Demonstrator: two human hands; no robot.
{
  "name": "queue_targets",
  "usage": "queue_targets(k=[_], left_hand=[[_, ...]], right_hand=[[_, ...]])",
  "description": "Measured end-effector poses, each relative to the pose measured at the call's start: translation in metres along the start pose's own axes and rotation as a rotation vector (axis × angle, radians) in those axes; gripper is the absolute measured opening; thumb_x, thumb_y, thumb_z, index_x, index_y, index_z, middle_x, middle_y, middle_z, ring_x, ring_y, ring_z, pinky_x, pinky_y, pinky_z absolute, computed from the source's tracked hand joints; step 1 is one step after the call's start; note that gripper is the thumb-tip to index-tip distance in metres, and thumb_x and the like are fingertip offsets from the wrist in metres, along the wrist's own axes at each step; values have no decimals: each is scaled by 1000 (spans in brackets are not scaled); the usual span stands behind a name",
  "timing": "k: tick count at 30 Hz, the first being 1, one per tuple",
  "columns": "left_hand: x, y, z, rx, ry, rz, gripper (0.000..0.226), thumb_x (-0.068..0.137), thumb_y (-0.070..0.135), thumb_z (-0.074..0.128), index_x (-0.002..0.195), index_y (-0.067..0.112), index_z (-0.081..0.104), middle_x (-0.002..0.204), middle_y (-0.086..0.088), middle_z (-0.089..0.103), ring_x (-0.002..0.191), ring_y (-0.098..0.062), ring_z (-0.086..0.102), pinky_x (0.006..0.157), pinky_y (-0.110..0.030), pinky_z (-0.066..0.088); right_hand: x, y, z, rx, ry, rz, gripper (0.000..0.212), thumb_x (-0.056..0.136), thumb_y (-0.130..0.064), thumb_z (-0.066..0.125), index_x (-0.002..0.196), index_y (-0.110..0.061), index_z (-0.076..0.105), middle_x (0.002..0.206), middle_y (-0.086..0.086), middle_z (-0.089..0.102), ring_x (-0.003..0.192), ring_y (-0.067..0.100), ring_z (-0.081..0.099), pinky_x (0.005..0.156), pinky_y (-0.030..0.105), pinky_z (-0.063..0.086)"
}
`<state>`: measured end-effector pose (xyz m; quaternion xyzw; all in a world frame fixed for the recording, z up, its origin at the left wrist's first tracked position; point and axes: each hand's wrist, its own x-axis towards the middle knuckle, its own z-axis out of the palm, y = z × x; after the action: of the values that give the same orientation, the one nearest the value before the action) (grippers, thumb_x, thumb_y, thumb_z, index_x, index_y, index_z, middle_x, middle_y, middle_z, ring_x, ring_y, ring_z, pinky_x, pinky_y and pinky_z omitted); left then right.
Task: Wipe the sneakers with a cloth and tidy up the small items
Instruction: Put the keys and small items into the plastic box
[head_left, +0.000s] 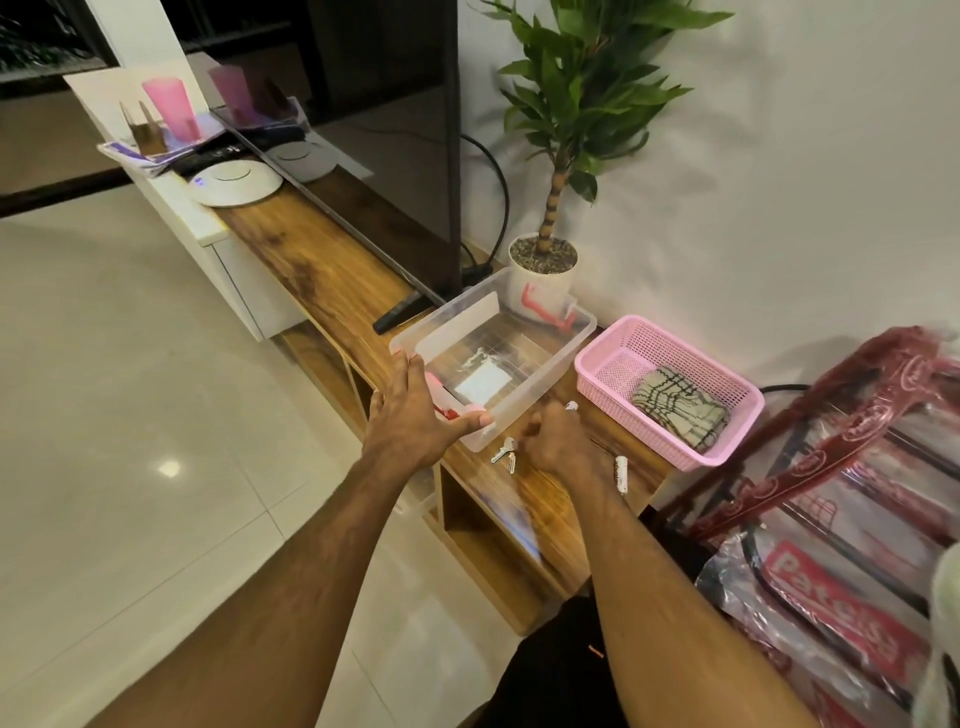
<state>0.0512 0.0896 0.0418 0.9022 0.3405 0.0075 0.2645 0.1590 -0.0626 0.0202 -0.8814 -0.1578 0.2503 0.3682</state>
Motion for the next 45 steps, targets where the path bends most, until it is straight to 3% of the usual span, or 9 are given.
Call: queue_targets(k=[2, 4, 6, 12, 19, 24, 34, 40, 45], left_hand=[[0, -1, 0, 5, -3, 6, 122, 67, 77, 59, 155, 19, -3, 163, -4, -8, 149, -33, 4, 117, -52, 16], [0, 0, -1, 7, -6, 9, 123, 67, 76, 59, 155, 18, -4, 163, -5, -8, 149, -33, 4, 117, -52, 16], [-1, 1, -2, 5, -10, 4, 122, 67, 76, 60, 155, 19, -3, 163, -5, -7, 149, -34, 5, 117, -53, 16], [-2, 2, -4, -5, -20, -5, 122, 68, 74, 61, 155, 19, -3, 163, -5, -7, 149, -36, 6, 116, -55, 18], [-3, 2, -5, -15, -20, -4, 122, 69, 74, 62, 155, 18, -4, 163, -4, -7, 149, -34, 6, 117, -53, 18], [-5, 1, -3, -35, -20, 14, 123, 68, 76, 59, 155, 19, -6, 163, -2, -9, 149, -32, 3, 117, -51, 16], [-2, -7, 4, -70, 9, 66, 123, 67, 83, 53, 155, 21, -7, 163, 1, -13, 150, -26, -2, 119, -44, 11], [0, -11, 10, -80, 37, 53, 121, 67, 84, 51, 155, 25, -7, 163, 4, -13, 150, -21, -3, 118, -41, 14], [1, -10, 11, -89, 43, 40, 123, 59, 88, 44, 154, 29, -7, 163, 6, -13, 150, -19, -5, 118, -38, 6]], right_hand=[[0, 1, 1, -53, 16, 15, 32, 89, -3, 60, 64, -20, 49, 66, -5, 50, 59, 3, 45, 52, 15, 40], [5, 3, -3, 19, 6, 47, 21, 87, 0, 59, 68, -8, 60, 72, 6, 63, 66, 12, 58, 65, 28, 56], [2, 7, -14, 165, -7, 73, 12, 88, 2, 58, 81, -3, 67, 87, 11, 71, 80, 20, 68, 75, 38, 60], [-10, 10, -58, 681, 11, 113, 7, 93, 2, 58, 98, 1, 62, 95, 19, 73, 83, 31, 73, 72, 37, 61], [-2, -28, -85, 875, -24, 65, 21, 85, 7, 65, 104, 1, 60, 98, 23, 71, 86, 34, 72, 73, 36, 61], [15, -73, -72, 670, 1, -53, 21, 79, 13, 69, 95, 0, 65, 95, 18, 69, 82, 31, 72, 66, 31, 61], [80, -105, -1, -46, 51, -169, 11, 82, 3, 70, 85, -8, 72, 86, 6, 68, 79, 19, 67, 71, 32, 60], [107, -94, 32, -210, -38, -187, 12, 85, 4, 67, 91, -4, 74, 89, 9, 69, 78, 19, 66, 67, 29, 58], [121, -92, 53, -299, -54, -196, 17, 83, -3, 73, 99, -8, 74, 102, 7, 70, 88, 22, 67, 76, 34, 60]])
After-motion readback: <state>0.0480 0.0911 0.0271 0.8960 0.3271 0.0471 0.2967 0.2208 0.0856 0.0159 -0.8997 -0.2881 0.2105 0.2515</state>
